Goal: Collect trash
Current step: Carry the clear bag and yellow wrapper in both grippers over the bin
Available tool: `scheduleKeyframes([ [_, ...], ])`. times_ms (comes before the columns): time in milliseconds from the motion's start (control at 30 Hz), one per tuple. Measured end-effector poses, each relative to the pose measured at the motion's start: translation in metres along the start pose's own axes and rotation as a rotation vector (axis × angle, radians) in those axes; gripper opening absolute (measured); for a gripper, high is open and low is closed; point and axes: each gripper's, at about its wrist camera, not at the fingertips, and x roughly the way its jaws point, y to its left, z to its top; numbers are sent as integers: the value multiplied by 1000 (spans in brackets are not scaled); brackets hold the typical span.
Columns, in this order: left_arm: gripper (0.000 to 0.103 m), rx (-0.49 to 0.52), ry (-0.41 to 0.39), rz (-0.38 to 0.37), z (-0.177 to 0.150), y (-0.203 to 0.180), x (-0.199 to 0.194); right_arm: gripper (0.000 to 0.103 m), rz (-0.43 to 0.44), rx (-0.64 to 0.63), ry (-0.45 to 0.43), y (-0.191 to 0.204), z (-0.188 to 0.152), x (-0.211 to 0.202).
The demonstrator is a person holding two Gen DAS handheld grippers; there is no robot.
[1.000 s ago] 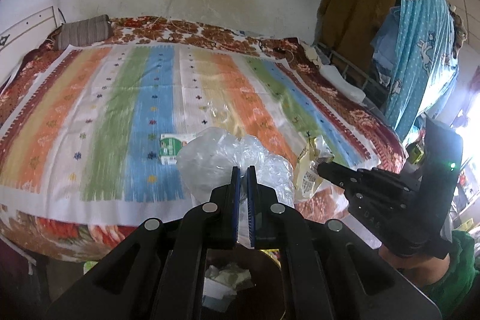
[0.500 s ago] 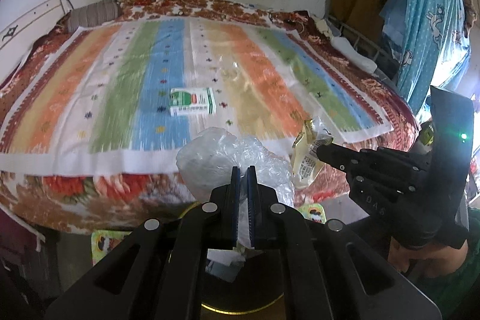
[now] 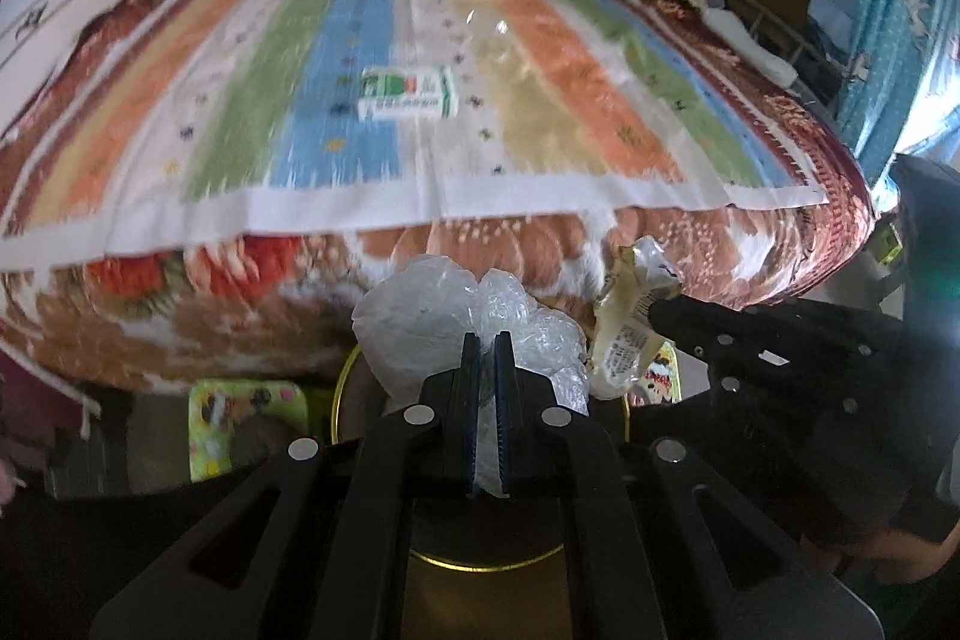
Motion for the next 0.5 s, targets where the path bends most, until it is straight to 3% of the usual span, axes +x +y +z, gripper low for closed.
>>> scheduleKeyframes([
  [100,4,-20,28,22,0,4,6,3,-14,-8,42,3,-2,13],
  [233,4,-51,76,17,-1,7,17,3,39,65,139,-4,-3,36],
  [500,8,-93,141,17,-2,11,36,5,17,81,241,-3,-8,64],
])
